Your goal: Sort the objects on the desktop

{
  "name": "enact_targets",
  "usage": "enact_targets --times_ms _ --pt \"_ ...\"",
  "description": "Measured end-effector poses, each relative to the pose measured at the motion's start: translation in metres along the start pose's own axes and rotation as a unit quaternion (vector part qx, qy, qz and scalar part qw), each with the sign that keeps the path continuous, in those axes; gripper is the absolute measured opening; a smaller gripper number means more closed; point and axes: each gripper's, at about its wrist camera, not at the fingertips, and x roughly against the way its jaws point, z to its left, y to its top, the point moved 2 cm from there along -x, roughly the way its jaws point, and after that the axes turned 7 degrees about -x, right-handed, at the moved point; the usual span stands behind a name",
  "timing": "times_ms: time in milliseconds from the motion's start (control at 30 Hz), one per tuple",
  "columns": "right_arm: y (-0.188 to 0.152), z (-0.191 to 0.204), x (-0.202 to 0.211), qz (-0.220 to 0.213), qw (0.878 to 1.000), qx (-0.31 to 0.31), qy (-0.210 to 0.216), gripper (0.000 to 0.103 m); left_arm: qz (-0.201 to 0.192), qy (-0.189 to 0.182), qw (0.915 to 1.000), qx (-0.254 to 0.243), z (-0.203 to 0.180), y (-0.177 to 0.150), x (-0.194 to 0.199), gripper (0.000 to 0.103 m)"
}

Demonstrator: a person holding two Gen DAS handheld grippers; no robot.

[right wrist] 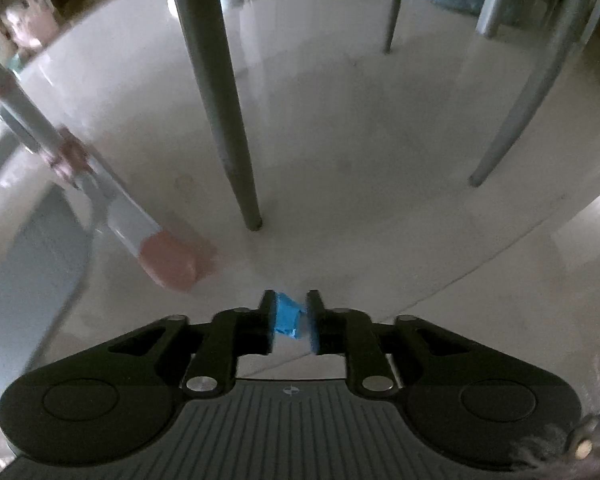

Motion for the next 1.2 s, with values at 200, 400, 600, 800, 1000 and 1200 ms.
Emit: enact_targets --times_ms 200,400,600,800,1000,1200 --pt "-0.018 0.002 -0.088 0.041 0.999 -0.014 -0.022 0.04 -0.01 0.001 0.9999 -0.002 0.006 -0.01 -0.012 0.025" --pt "-0.028 -0.003 -0.136 0.053 0.997 -0.034 -0.038 0.039 -0.021 -0.003 0.9997 -0.008 0.003 -0.012 -0.03 0.025" --pt "-0.032 0.002 -0.159 0.066 0.997 -0.026 -0.027 0.035 -0.004 -0.009 0.9991 -0.042 -0.011 -0.023 -0.04 0.025" --pt "-0.03 -0.006 -0.167 0.076 0.996 -0.043 -0.036 0.025 0.006 -0.008 0.997 -0.077 -0.027 -0.029 -0.04 0.025" --pt "-0.022 -0.026 -0.091 0.017 0.997 -0.068 -0.034 0.024 -0.002 -0.024 0.9957 -0.089 -0.054 -0.01 -0.022 0.025" --pt "-0.028 -0.07 0.046 -0.028 0.984 -0.175 -0.034 0.024 -0.023 -0.06 0.9902 -0.124 -0.098 0.034 0.024 0.025"
